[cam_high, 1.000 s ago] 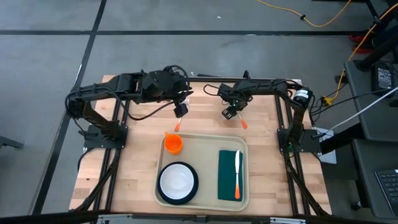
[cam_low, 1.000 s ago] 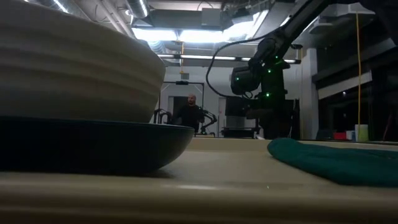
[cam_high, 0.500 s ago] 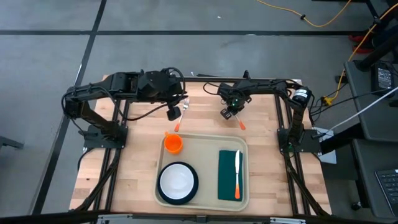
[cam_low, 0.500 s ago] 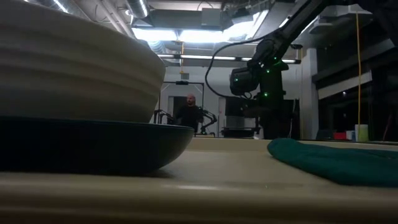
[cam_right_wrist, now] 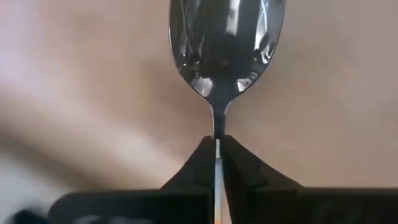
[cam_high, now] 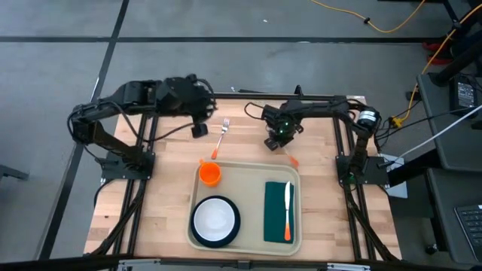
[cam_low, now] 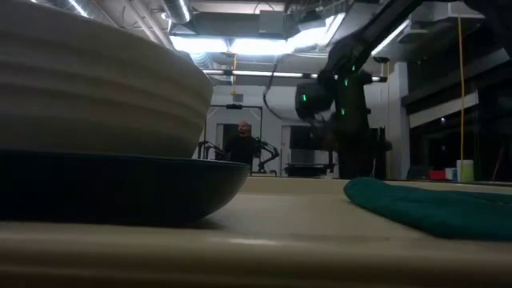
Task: Set up tray
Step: Put the spoon on the napkin to the left of the knife
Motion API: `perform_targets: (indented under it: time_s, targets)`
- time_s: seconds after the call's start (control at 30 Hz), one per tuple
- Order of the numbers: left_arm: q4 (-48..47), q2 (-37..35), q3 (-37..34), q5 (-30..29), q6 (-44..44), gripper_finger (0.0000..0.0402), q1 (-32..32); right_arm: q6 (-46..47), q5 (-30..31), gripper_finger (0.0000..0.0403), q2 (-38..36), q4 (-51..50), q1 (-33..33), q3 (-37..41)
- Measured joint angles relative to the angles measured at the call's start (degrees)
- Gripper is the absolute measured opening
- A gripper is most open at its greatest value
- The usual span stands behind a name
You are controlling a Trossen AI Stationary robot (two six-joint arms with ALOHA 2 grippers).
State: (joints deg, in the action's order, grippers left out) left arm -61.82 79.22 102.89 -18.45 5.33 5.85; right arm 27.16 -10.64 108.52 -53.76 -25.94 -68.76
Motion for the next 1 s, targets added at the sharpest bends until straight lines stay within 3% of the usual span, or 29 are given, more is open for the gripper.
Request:
perform_targets:
  time_s: [0.23,0.43,0.6,0.73,0.87,1.0]
  targets:
    - [0.3,-5.61,0.0,-8.04,2.65,0.0061,7.69,6.92,-1.74,0.0015,-8.07,0.5,6.73,-0.53]
    - [0.3,-11.12,0.0,-8.46,7.75,0.0061,15.76,25.5,-0.73,0.0015,-14.4,2.58,17.07,-0.69]
    - [0.31,-14.53,0.02,-5.7,12.41,0.0061,21.0,47.95,6.29,0.0015,-16.23,7.06,29.39,-0.73]
    - [-0.1,-15.92,-0.04,1.46,11.9,0.0061,23.53,65.11,13.51,0.0015,-15.06,8.83,38.56,-0.82]
    - [-0.61,-16.14,-0.53,6.88,11.86,0.0061,24.02,77.18,14.23,0.0015,-11.96,8.76,45.23,-0.82]
    - [-1.91,-15.29,-0.64,8.26,13.02,0.0061,24.0,83.82,12.76,0.0015,-9.14,8.78,48.88,-0.82]
